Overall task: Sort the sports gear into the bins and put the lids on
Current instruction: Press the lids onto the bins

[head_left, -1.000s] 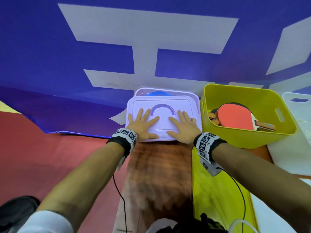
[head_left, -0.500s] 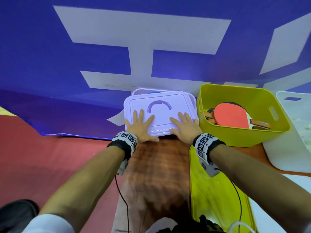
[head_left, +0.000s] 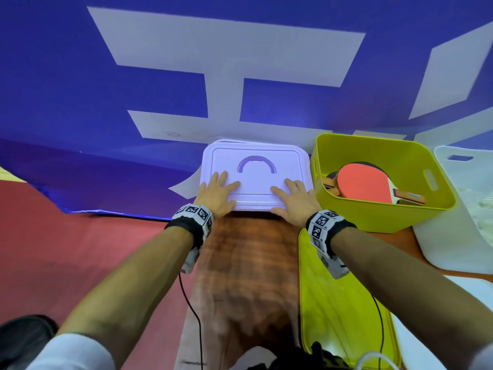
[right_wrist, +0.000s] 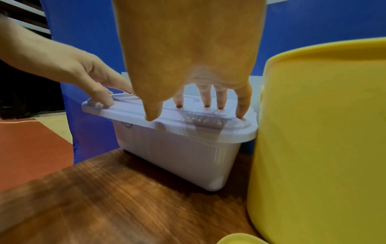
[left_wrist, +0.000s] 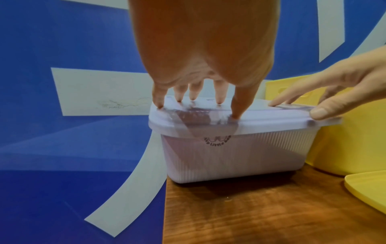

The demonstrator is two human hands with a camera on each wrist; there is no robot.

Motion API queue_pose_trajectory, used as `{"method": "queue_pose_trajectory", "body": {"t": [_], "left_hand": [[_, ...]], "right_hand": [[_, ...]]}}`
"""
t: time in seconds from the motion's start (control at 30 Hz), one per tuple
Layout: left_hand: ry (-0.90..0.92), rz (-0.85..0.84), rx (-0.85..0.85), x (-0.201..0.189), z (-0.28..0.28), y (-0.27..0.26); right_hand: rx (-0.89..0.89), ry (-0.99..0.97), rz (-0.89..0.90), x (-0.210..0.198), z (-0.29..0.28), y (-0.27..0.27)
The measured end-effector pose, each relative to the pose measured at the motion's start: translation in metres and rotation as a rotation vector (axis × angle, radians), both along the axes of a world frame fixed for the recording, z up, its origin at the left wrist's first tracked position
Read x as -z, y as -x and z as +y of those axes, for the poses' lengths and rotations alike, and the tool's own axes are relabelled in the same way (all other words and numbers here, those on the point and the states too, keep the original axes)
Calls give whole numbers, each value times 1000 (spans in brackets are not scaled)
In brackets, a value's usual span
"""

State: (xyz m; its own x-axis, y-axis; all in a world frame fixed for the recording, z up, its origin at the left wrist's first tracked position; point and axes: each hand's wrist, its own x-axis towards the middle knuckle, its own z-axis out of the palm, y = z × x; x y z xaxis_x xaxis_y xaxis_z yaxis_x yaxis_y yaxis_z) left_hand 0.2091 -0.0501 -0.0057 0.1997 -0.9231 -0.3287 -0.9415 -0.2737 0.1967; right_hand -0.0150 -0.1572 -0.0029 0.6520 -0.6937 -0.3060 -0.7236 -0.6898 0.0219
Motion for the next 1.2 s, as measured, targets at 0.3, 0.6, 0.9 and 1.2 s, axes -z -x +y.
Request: {"method": "queue_pose_trajectory", "body": {"t": [0.3,0.6,0.9,1.2], "left_hand": [[0,55,-54,10,-7,0],[-28,28,-36,9,-27,-6],[-8,-19,-54,8,-31,-6],[-13,-57,-57,-7,-32,-1]], "right_hand": [[78,-95,-74,9,-3,-1],[97,-80,-13,16,-13,-5],[99,-88,1,15,-11,-12],[151,-97,-31,-6,-9,-22]]}}
